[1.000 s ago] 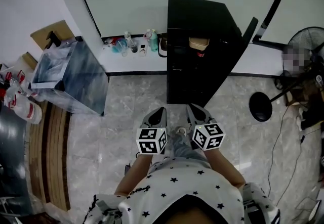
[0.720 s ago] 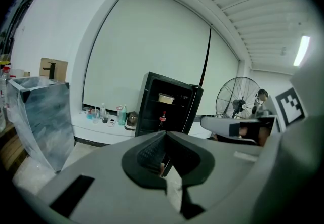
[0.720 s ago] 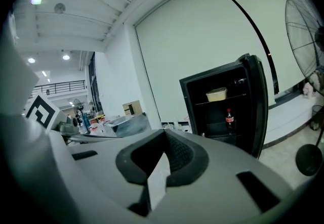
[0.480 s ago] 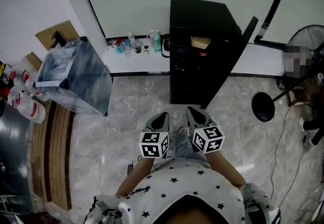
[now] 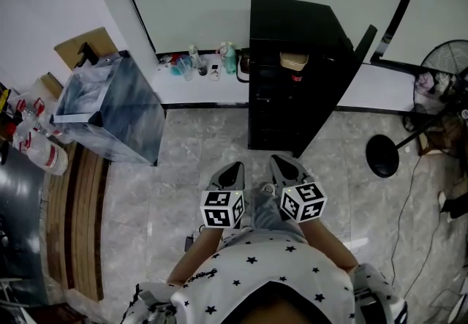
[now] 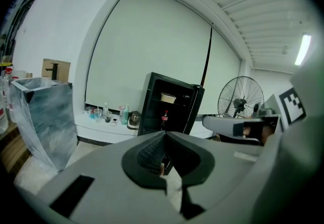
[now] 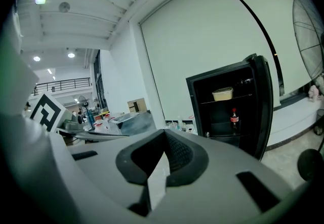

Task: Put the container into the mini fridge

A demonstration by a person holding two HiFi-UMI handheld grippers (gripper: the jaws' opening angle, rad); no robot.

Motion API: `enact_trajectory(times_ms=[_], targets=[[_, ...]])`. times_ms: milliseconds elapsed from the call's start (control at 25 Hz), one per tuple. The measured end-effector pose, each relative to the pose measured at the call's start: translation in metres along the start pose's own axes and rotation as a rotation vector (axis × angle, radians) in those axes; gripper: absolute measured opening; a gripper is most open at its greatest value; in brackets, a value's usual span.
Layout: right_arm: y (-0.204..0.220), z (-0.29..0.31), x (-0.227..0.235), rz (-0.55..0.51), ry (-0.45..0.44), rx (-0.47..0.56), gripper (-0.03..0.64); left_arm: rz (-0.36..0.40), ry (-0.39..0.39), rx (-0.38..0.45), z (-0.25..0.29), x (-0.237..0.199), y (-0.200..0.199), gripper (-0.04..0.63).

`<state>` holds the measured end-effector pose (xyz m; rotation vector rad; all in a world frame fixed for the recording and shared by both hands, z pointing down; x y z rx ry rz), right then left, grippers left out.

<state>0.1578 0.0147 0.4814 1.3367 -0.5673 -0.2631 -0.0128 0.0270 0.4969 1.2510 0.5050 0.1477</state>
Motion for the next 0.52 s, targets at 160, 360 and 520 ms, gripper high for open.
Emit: enact_trajectory(times_ms=[160, 360, 520], targets=[[-0.0008, -0.0003, -0.0006, 0.003, -0.008, 0.001, -0.008, -0.011, -0.008, 0.002, -0.0019, -0.0027, 0.0005, 0.012], [-0.0014, 0.0018, 0.0007, 0.002, -0.016, -0.004, -0.008, -0.016, -0.015, 0.006, -0.0003, -0.0035, -0.0004, 0.012], [-0.0016, 0.0057, 0.0016, -0.001, -0.027, -0.006, -0.008, -0.021, -0.021, 0.005, 0.0025, -0.0042, 0.0012, 0.012]])
Point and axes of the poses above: the fingertips, and each gripper's own axes: z forward along the fingers, x to its right, y out of its underside, the point moved 8 cm from there along -z, backward along the fingers, and after that the axes turned 8 degrees about x, right-handed, at the moved point
